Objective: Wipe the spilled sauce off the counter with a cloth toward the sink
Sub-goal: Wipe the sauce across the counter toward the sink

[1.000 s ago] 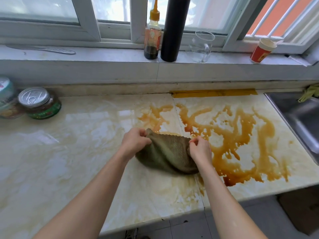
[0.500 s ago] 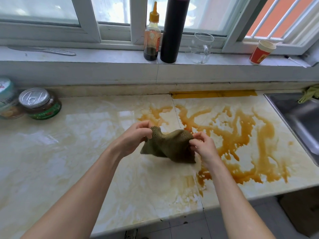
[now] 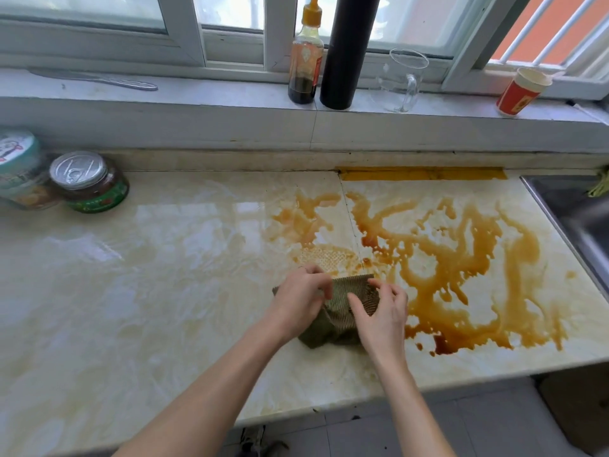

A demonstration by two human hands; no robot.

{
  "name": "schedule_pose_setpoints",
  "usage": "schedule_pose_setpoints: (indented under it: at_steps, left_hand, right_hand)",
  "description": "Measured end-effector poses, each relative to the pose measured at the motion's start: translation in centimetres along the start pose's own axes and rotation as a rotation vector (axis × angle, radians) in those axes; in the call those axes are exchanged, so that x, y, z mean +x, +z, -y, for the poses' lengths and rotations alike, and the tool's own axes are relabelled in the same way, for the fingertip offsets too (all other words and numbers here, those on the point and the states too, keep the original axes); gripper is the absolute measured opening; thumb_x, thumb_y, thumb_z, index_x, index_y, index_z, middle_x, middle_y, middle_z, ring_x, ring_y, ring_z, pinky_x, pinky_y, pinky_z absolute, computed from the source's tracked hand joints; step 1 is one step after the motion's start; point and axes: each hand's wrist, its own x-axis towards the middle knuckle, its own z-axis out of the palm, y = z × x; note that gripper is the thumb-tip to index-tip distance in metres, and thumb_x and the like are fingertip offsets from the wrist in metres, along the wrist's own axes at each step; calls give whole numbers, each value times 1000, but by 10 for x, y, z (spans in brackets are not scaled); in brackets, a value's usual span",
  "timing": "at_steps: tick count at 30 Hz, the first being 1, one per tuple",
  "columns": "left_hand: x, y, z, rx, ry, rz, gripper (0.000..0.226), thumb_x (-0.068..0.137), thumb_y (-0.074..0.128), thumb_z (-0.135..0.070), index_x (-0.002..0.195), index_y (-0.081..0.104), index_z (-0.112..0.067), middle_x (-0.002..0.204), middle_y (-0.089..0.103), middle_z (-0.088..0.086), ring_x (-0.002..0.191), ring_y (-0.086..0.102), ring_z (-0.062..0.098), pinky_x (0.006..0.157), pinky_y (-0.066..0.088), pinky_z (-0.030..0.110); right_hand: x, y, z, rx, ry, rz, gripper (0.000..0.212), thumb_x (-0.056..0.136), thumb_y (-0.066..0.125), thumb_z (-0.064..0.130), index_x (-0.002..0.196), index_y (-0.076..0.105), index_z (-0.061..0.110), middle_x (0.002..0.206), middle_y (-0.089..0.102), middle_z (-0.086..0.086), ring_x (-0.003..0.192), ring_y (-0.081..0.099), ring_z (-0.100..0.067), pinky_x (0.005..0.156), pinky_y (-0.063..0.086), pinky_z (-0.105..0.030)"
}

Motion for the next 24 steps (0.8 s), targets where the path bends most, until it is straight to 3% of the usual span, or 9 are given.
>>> schedule_pose_setpoints:
  at_steps: [3, 6, 9, 11, 14, 17, 19, 21, 24]
  left_hand:
    - [9, 3, -14, -172, -53, -236, 21, 83, 60, 3, 92, 66, -16, 99, 56, -3, 92, 57, 10, 83, 48, 22]
    - [7, -10, 5, -144, -251, -441, 24, 84, 59, -1, 99, 63, -19, 104, 53, -4, 94, 57, 11, 85, 49, 26]
    - [-7, -18, 28, -51, -374, -407, 24, 84, 57, -2, 101, 62, -18, 108, 56, 2, 94, 60, 16, 83, 51, 32]
    - [-13, -16, 33, -40, -388, -373, 23, 85, 57, -4, 102, 62, -18, 109, 56, 3, 92, 61, 16, 81, 52, 32]
    - [-15, -16, 35, -60, -392, -378, 23, 85, 57, -5, 103, 61, -18, 110, 55, 3, 92, 59, 15, 82, 52, 33]
    - [-17, -25, 47, -8, -439, -431, 24, 84, 57, -7, 106, 61, -17, 112, 54, 4, 94, 59, 18, 80, 47, 30]
    - [-17, -32, 58, 46, -475, -451, 27, 83, 57, -6, 108, 61, -16, 113, 53, 7, 97, 59, 22, 79, 44, 29]
    - [-18, -38, 64, 64, -509, -456, 29, 82, 56, -5, 109, 60, -14, 114, 52, 9, 99, 58, 24, 79, 43, 30]
    - [-20, -44, 68, 84, -502, -447, 29, 82, 56, -5, 110, 60, -13, 115, 51, 10, 99, 57, 25, 79, 44, 32]
  right_hand:
    - [-1, 4, 12, -27, -11, -90, 37, 91, 59, 43, 121, 58, 21, 130, 43, -3, 118, 35, -17, 95, 28, -28]
    - [-6, 11, 15, -239, -139, 42, 41, 86, 58, 54, 116, 62, 25, 127, 47, 3, 119, 34, -13, 99, 26, -32]
    - [-19, 29, 14, -387, -298, 138, 31, 78, 71, 48, 96, 67, 24, 120, 52, 2, 118, 40, -19, 98, 27, -38]
    - [-18, 31, 20, -387, -263, 165, 21, 78, 74, 38, 89, 63, 24, 112, 51, 5, 114, 40, -18, 98, 25, -35]
    - [-8, 15, 19, -275, -99, 59, 16, 81, 72, 32, 86, 58, 27, 103, 47, 9, 108, 40, -14, 96, 26, -31]
    - [-7, -7, 7, -130, 106, -119, 25, 80, 68, 21, 100, 55, 27, 115, 44, 3, 117, 42, -22, 97, 29, -39]
    - [-10, -12, 7, -29, 42, -160, 38, 84, 56, 25, 122, 52, 30, 136, 37, 0, 129, 34, -24, 104, 27, -46]
    - [-5, -5, 10, -19, -135, -53, 53, 87, 41, 43, 141, 39, 40, 154, 21, 6, 140, 18, -17, 112, 17, -48]
    - [4, 18, -2, -298, -370, 220, 58, 89, 22, 62, 146, 12, 56, 159, -1, 20, 147, -1, -15, 115, 0, -57]
